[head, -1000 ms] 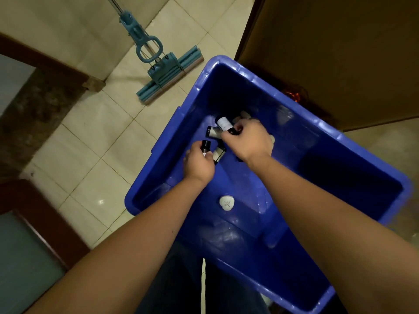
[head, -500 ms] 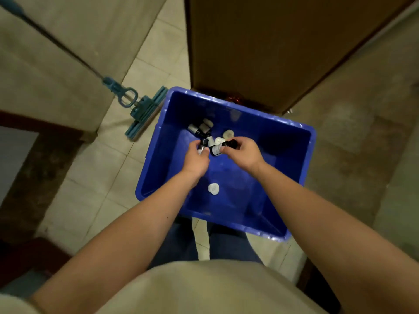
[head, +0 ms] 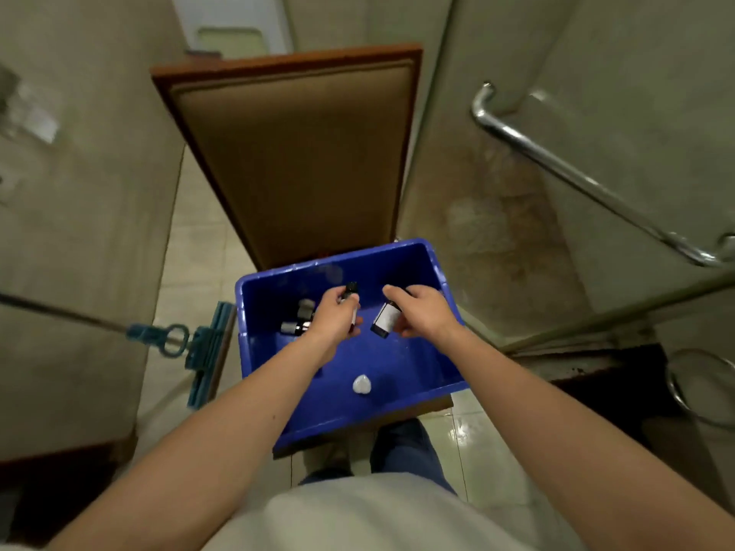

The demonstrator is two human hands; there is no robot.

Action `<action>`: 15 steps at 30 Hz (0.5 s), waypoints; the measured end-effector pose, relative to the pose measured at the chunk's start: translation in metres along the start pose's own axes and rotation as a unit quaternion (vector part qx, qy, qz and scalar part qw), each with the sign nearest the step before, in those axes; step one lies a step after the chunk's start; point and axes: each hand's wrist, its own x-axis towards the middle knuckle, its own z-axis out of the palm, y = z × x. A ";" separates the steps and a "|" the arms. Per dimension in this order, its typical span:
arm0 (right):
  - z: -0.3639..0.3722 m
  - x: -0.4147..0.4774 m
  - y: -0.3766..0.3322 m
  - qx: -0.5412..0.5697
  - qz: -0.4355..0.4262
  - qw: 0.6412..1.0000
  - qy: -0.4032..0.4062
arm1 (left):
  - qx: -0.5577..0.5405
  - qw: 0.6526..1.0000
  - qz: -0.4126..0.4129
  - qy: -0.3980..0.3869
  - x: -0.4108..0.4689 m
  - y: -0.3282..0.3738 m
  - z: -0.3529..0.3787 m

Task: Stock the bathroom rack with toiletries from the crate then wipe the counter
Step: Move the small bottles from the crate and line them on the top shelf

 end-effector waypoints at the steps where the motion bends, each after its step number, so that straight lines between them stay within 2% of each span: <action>1: -0.006 -0.011 -0.003 0.018 0.001 1.000 0.023 | 0.001 1.000 0.003 -0.015 -0.005 0.005 0.004; 6: -0.038 -0.065 -0.008 0.173 0.017 0.977 0.125 | 0.017 0.993 0.033 -0.115 -0.039 0.033 0.034; 15: -0.098 -0.153 0.014 0.366 0.014 0.911 0.188 | 0.001 0.949 0.023 -0.316 -0.125 0.064 0.110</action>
